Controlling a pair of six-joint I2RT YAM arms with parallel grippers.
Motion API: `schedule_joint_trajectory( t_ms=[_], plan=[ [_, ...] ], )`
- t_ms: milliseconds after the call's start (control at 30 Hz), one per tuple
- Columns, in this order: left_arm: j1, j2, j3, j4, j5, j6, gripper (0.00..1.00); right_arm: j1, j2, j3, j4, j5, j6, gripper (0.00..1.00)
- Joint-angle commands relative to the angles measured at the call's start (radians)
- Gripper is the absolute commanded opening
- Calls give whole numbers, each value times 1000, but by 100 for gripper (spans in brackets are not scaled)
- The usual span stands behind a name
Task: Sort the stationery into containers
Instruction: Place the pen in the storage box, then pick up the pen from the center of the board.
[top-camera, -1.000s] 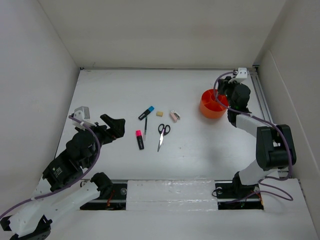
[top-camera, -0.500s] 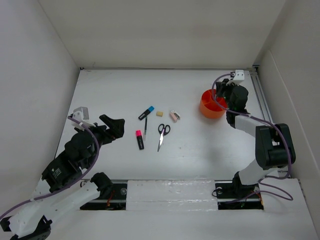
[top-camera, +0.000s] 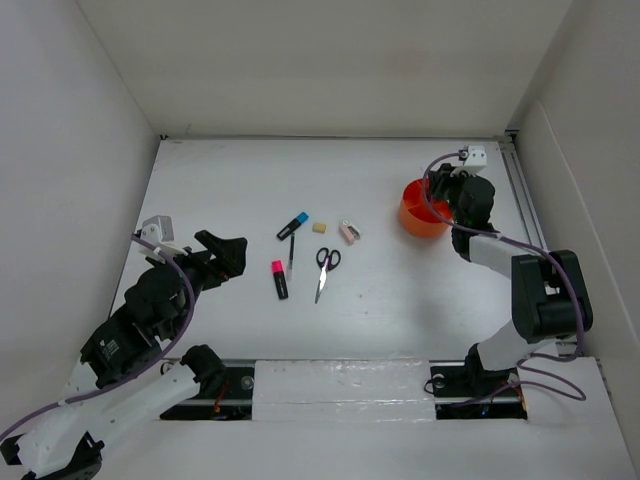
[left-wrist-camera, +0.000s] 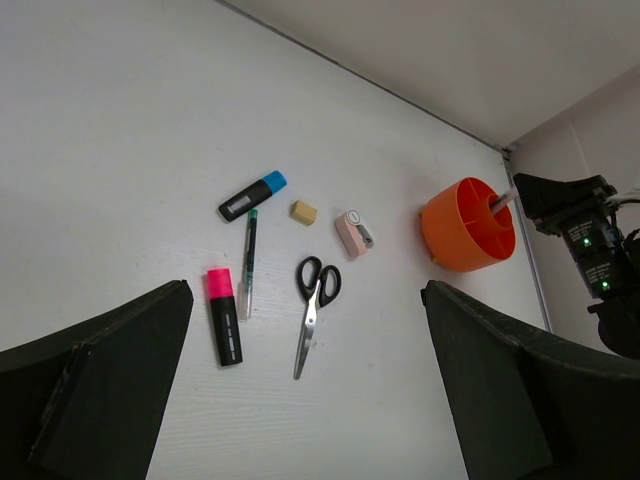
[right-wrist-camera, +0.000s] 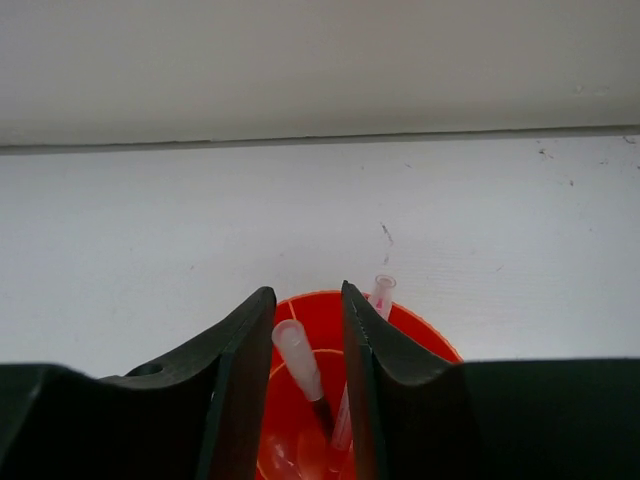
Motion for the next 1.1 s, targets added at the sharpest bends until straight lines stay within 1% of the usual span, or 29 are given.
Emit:
schedule_joint_trajectory(
  t_ms=[0, 200, 233, 300, 333, 400, 433, 467, 533, 567, 633, 667, 700, 733, 767, 800, 833, 867, 967, 1000, 1033, 1067],
  plan=[
    [-2, -8, -4, 34, -17, 12, 100, 15, -57, -7, 62, -5, -10, 39],
    [-2, -8, -4, 34, -17, 12, 100, 43, -106, -16, 62, 15, -19, 40],
    [-2, -8, -4, 34, -17, 12, 100, 58, -122, -16, 53, 15, -19, 40],
    [-2, -8, -4, 34, -17, 3, 100, 84, -176, -16, 28, 15, -19, 44],
    [-2, -8, -4, 34, -17, 3, 100, 128, -191, -5, 10, 57, -28, 45],
    [-2, 1, -4, 25, -26, 3, 100, 179, -211, 50, -48, 96, -39, 66],
    [-2, 1, -4, 16, -39, -7, 100, 210, -212, 77, -126, 167, -39, 99],
    [-2, 1, -4, 16, -40, -8, 100, 274, -212, 146, -175, 203, -39, 100],
    [-2, 1, 5, -7, -63, -35, 100, 339, -173, 220, -278, 248, -39, 100],
    [-2, 1, 5, -16, -85, -46, 100, 410, -158, 255, -373, 309, -39, 100],
    [-2, 1, 15, -41, -109, -64, 100, 486, -102, 338, -436, 379, -7, 100],
    [-2, 1, 15, -41, -118, -79, 100, 520, -80, 364, -507, 409, 7, 100],
    [-2, 1, 15, -52, -133, -80, 100, 584, -60, 408, -536, 435, 36, 100],
    [-2, 1, 15, -52, -133, -80, 100, 616, -16, 427, -559, 468, 79, 100],
    [-2, 1, 15, -52, -133, -89, 100, 644, 9, 449, -585, 478, 158, 100],
    [-2, 1, 15, -52, -133, -89, 100, 694, 35, 476, -661, 502, 204, 100],
    [-2, 1, 15, -52, -133, -89, 100, 718, 61, 533, -700, 524, 255, 95],
    [-2, 1, 15, -52, -133, -89, 100, 741, 107, 554, -732, 539, 342, 91],
    [-2, 1, 15, -52, -142, -89, 100, 819, 153, 593, -791, 602, 490, 77],
    [-2, 1, 15, -52, -142, -89, 100, 831, 178, 602, -791, 602, 545, 81],
    [-2, 1, 15, -61, -142, -89, 100, 841, 193, 602, -791, 573, 576, 93],
    [-2, 1, 15, -61, -142, -98, 100, 851, 212, 634, -800, 550, 596, 100]
  ],
)
